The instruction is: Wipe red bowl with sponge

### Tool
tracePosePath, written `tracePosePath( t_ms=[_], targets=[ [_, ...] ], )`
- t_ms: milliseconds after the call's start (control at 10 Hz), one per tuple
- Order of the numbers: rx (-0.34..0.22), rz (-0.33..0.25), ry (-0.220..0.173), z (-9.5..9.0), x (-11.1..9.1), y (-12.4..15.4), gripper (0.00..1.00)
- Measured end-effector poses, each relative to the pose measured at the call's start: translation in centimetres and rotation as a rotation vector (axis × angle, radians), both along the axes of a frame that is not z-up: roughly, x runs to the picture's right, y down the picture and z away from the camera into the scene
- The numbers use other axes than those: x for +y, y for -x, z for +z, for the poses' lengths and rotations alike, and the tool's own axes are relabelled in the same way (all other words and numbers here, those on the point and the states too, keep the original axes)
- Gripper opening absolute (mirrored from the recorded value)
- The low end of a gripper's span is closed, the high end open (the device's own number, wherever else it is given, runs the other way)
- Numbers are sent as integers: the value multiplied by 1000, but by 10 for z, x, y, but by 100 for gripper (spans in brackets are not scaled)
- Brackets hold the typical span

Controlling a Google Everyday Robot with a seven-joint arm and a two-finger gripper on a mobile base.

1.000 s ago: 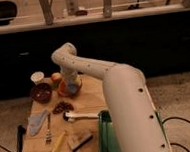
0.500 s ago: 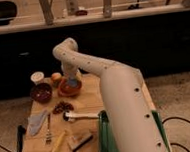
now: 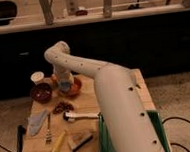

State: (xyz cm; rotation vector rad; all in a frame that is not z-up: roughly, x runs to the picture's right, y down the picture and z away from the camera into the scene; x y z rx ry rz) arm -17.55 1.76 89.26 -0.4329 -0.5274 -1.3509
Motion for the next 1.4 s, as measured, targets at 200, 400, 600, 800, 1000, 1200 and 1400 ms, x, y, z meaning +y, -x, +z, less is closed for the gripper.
tracePosePath(
  t_ms=[200, 400, 600, 800, 1000, 1200, 1400],
  targets=[
    [9, -6, 13, -5, 11, -17, 0],
    [44, 16, 12, -4, 10, -41, 0],
    [90, 53, -14, 5, -9, -53, 0],
    [107, 65, -31, 12, -22, -51, 0],
    [99, 63, -44, 18, -34, -37, 0],
    [54, 36, -39, 18, -33, -11, 0],
    [-4, -18, -23, 15, -21, 15, 0]
  ],
)
